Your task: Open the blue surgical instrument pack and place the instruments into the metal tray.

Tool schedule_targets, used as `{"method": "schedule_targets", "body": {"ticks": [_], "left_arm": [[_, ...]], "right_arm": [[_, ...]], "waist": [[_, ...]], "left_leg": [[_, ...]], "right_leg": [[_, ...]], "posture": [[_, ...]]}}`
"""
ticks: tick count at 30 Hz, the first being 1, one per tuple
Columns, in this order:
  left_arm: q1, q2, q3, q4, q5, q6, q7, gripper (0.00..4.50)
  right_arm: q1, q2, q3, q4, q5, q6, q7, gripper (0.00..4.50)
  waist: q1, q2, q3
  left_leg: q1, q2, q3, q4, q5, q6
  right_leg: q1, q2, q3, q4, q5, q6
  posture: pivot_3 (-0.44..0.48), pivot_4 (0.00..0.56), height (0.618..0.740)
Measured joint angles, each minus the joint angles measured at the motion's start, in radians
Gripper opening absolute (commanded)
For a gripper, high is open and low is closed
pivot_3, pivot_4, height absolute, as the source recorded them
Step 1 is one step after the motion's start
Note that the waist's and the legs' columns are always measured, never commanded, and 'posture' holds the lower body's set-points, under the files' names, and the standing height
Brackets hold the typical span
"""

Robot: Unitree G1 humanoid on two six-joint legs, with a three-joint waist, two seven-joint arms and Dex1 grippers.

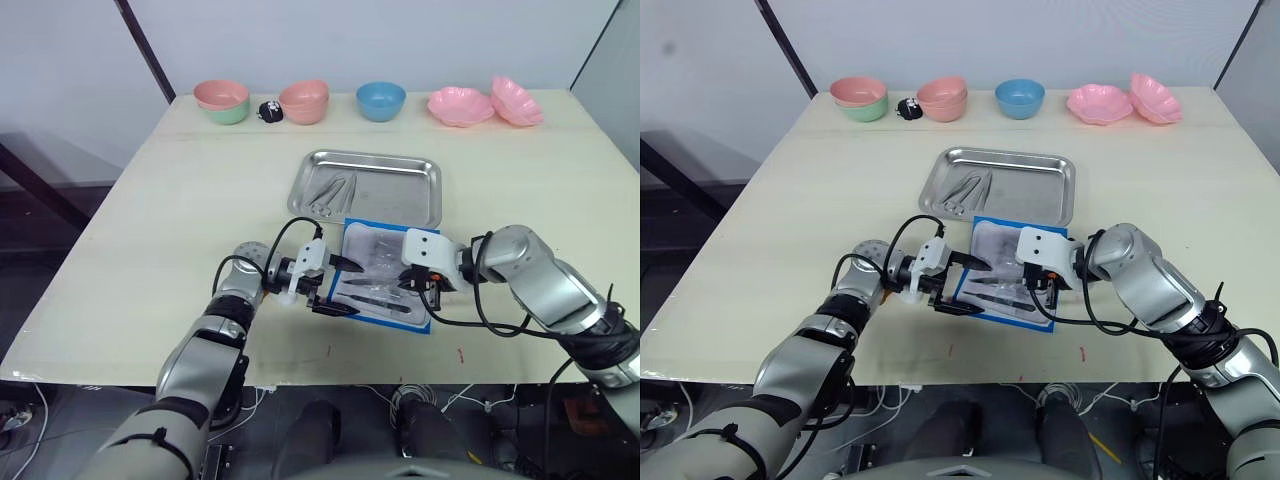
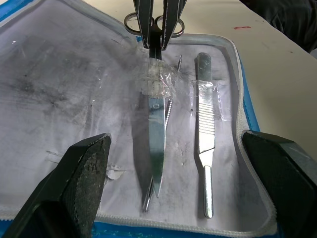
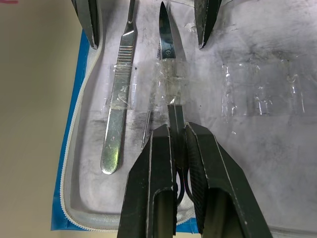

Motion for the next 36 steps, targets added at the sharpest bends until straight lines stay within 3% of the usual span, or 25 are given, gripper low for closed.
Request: {"method": "schedule_targets", "body": {"ticks": [6,14,23,30,36], "left_arm": [[0.0,-0.002,0.001,0.0,0.001,0.0,0.001,4.5],[0.002,-0.002,0.003,0.0,0.003,0.0,0.002,4.5],[0.003,-0.008,0.007,0.004,0.011,-0.001,0.003,4.5],[0.002,-0.01,0.007,0.004,0.012,-0.001,0.003,4.5],[0.002,-0.011,0.009,0.006,0.013,-0.001,0.003,4.5]], "right_arm": [[0.078,-0.062,-0.019,-0.007,0.007,-0.059,-0.009,0.09],[0.176,-0.183,-0.17,-0.046,0.066,-0.105,0.001,0.09],[0.403,-0.38,-0.482,-0.104,0.215,-0.121,0.089,0.09],[0.446,-0.382,-0.607,-0.063,0.306,-0.13,0.095,0.09],[0.334,-0.245,-0.61,-0.021,0.355,-0.042,-0.033,0.09]], "waist": [[0.0,0.0,0.0],[-0.001,0.0,0.0],[0.0,-0.001,0.001],[0.001,-0.001,0.001],[0.0,-0.001,0.001]], "left_leg": [[0.0,-0.001,0.0,0.0,0.0,0.0],[0.0,-0.001,0.0,-0.001,0.0,0.0],[0.001,-0.003,-0.003,-0.001,-0.001,0.001],[0.001,-0.003,-0.003,-0.002,-0.001,0.001],[0.001,-0.003,-0.003,-0.002,-0.001,0.001]], "right_leg": [[0.0,-0.001,0.0,0.0,-0.001,0.001],[0.0,-0.001,0.0,-0.001,-0.002,0.003],[0.004,-0.004,-0.003,-0.004,-0.002,0.004],[0.004,-0.004,-0.003,-0.004,-0.002,0.004],[0.005,-0.004,-0.003,-0.005,-0.002,0.004]], "posture": [[0.0,0.15,0.74],[0.0,0.15,0.74],[0.0,0.15,0.74],[0.0,0.15,0.74],[0.0,0.15,0.74]]}}
